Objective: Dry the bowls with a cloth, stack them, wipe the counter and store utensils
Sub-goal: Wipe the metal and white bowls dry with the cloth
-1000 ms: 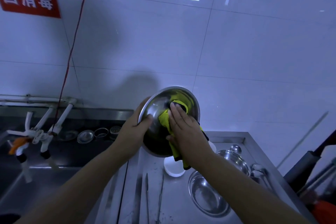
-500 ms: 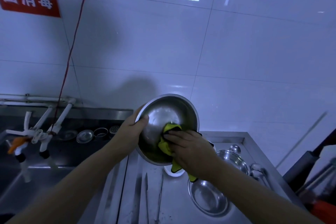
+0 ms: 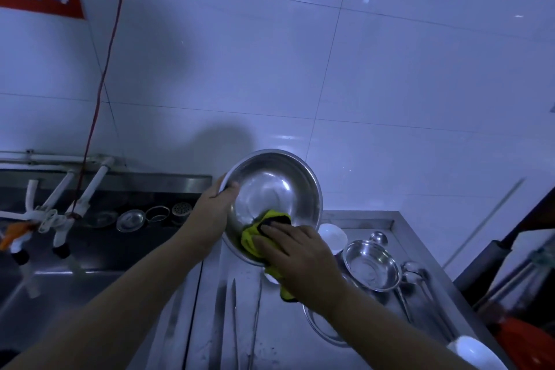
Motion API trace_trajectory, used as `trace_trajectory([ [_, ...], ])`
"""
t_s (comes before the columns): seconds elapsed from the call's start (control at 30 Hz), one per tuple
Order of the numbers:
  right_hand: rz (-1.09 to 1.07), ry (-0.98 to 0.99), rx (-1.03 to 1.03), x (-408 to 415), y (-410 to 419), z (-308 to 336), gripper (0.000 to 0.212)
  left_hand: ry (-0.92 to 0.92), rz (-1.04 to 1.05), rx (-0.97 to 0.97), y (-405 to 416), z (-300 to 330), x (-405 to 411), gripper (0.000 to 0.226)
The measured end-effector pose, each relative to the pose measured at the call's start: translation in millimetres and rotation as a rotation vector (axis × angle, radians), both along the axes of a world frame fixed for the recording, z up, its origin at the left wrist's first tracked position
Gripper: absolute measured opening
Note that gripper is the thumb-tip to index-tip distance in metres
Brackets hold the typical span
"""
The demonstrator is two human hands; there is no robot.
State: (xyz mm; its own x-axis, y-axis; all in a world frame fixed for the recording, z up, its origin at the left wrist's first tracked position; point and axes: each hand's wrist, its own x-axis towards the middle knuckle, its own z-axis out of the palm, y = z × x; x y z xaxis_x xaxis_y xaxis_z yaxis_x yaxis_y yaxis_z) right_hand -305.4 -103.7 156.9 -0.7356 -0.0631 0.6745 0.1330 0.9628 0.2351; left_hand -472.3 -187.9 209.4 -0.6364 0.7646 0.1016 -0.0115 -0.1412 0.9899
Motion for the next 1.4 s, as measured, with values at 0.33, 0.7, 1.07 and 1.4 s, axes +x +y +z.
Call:
trace_trajectory([
  [0.33,0.025,-0.151,0.092,44.7,51.3,14.3,0.011,0.467,-0.137,-0.372,-5.0,-4.2,1.0,0.057],
  [0.7,0.157,-0.161,-0.145,78.6,80.4,42.8,0.041,1.602,-0.062,-0.238,-0.9,2.9,79.9,0.009],
  [1.07,0.077,0.254,-0.376,80.0,78.4,44.4,0.062,-0.167,0.124,-0.089,33.3,-1.7,144.2,0.024],
  [1.4,0.070,0.251,-0.297,76.7,65.1,48.3,0.023,-0.499,0.188,-0.008,54.5,8.6,157.5,0.067],
])
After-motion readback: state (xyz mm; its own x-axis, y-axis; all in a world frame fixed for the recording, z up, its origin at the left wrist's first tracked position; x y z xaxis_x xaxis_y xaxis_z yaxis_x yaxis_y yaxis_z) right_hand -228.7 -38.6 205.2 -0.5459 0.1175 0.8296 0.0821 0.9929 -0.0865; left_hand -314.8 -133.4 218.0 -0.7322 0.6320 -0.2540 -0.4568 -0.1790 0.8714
